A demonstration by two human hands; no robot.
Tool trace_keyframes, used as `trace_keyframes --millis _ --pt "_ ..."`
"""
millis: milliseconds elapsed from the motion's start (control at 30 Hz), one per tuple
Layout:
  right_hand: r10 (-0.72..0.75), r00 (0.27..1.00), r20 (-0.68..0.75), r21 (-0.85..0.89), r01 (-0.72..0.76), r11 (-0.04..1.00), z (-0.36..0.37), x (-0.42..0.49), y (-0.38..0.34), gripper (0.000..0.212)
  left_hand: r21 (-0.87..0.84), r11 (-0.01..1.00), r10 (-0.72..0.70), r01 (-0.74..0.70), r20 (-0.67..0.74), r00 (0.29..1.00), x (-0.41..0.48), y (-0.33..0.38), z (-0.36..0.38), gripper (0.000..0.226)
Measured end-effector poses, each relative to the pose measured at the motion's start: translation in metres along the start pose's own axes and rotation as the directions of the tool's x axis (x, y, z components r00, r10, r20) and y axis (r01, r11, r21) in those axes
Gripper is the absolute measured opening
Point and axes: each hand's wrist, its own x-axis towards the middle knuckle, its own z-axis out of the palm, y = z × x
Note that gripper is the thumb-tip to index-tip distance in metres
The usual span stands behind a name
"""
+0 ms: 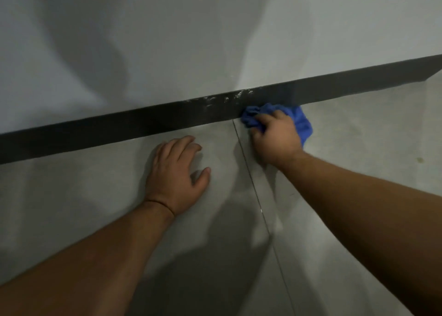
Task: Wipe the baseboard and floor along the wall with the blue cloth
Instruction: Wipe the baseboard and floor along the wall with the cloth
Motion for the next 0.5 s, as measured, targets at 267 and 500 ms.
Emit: trace_keyframes --millis 267,500 --pt "0.541 0.841 -0.029 0.857 -0.258 0.447 -0.039 0.021 -0.013 0.010 0.046 0.992 -0.116 0.118 -0.040 0.992 -0.025 -0.049 -0.008 0.063" --pt "0.529 0.848 -0.019 0.939 -0.166 0.300 -0.017 0.014 -0.075 0.018 0.095 0.990 -0.095 0.100 -0.055 0.994 -0.025 -0.052 -0.005 0.063"
